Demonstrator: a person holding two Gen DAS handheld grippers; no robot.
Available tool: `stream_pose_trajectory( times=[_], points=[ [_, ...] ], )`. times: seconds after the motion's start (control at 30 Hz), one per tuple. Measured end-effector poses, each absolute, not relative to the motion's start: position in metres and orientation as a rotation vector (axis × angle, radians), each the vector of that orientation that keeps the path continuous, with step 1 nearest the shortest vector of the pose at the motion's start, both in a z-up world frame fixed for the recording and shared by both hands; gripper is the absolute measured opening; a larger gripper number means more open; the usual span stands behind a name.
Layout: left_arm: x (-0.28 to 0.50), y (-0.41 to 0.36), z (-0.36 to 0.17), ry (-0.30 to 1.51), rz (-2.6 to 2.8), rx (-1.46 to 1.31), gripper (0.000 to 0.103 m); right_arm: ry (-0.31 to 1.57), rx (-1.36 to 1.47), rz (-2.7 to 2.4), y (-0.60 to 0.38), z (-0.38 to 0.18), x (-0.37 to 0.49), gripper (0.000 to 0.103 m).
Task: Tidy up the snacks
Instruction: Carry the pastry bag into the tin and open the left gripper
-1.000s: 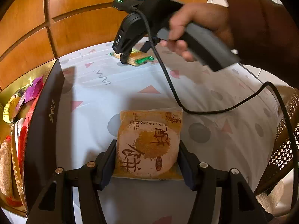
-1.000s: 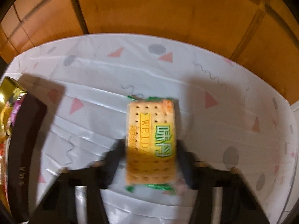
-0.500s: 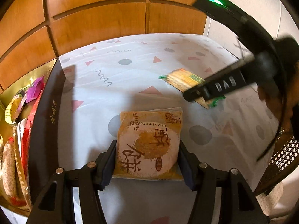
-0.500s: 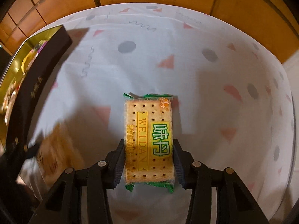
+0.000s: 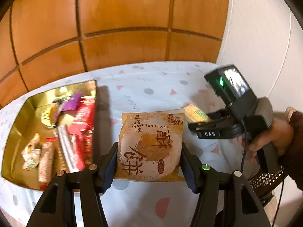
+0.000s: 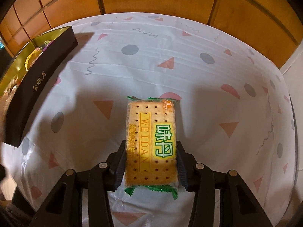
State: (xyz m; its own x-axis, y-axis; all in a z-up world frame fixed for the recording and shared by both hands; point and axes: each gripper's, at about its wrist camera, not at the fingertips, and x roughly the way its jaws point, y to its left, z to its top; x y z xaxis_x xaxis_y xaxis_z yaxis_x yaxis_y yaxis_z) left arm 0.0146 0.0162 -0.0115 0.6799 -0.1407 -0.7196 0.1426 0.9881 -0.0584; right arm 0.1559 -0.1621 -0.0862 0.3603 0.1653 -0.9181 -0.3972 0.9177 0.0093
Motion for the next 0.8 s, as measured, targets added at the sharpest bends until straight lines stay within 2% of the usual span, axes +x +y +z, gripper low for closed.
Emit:
stream_pose_trajectory(
  times=[0.6,0.8],
  points=[
    [-0.004,0.073,-0.002,0.799,-0.013,-0.061,0.061,1.114,-0.286,0.37,-0.155,-0.089,0.152,0.048],
    [-0.012,0.126,-0.002,0.794,0.07,-0.15,0.061,1.111,-0.292,0.371,-0.155,-0.089,0.152,0.048]
  ],
)
